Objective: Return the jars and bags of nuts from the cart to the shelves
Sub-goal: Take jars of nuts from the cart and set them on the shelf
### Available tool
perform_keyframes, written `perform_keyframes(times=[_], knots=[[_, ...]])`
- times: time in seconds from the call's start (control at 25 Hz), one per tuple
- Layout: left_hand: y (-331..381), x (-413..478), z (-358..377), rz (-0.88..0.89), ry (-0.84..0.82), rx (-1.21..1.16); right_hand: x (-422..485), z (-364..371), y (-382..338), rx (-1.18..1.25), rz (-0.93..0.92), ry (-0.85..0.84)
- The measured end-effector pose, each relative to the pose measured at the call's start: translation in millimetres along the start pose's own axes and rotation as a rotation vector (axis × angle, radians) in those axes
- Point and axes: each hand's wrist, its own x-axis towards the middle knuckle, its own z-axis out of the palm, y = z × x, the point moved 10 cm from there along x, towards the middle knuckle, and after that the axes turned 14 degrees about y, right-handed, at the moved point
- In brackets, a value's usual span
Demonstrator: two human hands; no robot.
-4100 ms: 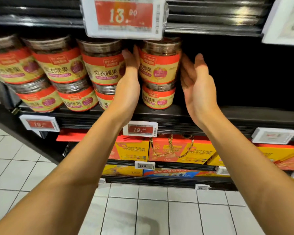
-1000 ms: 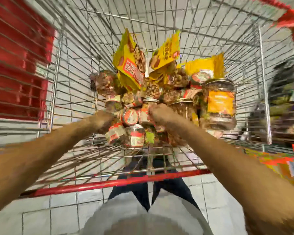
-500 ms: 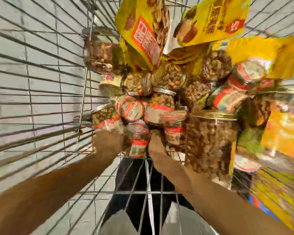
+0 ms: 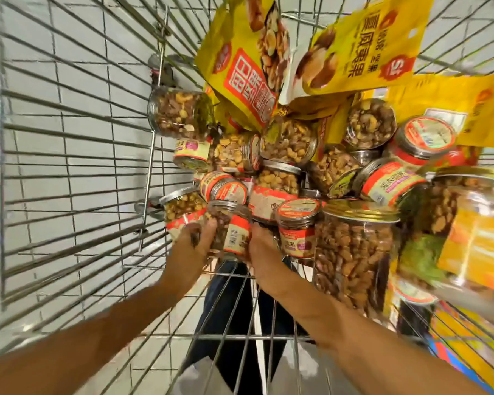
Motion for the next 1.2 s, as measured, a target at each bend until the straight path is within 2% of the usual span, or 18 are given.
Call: perform_keyframes(times=[0.08, 0.2, 0.36, 0.44, 0.56, 0.64, 0.72, 0.84, 0.88, 1.04, 1.2], knots=[[26.2, -13.3, -16.0, 0.063, -0.099, -0.110, -22.0, 1.2, -25.2, 0.150, 0.030, -0.096], [69.4, -34.0, -24.1, 0.202, -0.123, -0.169, -49.3, 2.5, -58.8, 0.260, 0.077, -0.242], [94.4, -42.6, -10.2, 0.220, -0.159, -0.115, -55.6, -28.2, -91.8, 0.311, -0.007, -0.156], [91.0, -15.1, -13.1, 0.150, -0.113, -0.098, -52.8, -40.8, -106.8, 0.386, -0.035, -0.127], [72.9, 45.7, -26.3, 0.107, 0.095, 0.131, -41.0, -54.3, -129.4, 0.405, -0.117, -0.092], [49.4, 73.9, -22.8, 0.004, 0.140, 0.161, -33.9, -60.8, -142.3, 0.417, -0.166, -0.085], [19.7, 79.7, 4.7, -0.188, 0.067, 0.018, -30.4, -66.3, -152.3, 0.456, -0.199, -0.075], [5.1, 70.6, 56.1, -0.522, -0.101, -0.398, -20.8, -69.0, -154.1, 0.436, -0.186, -0.012], [5.8, 76.0, 67.8, -0.570, -0.121, -0.423, -19.0, -65.6, -154.7, 0.420, -0.183, -0.002], [10.4, 99.1, 94.2, -0.586, -0.174, -0.207, -5.4, -57.7, -153.5, 0.402, -0.184, 0.024], [4.8, 93.3, 113.3, -0.463, -0.187, -0.248, 1.9, -58.1, -149.4, 0.393, -0.205, -0.007]])
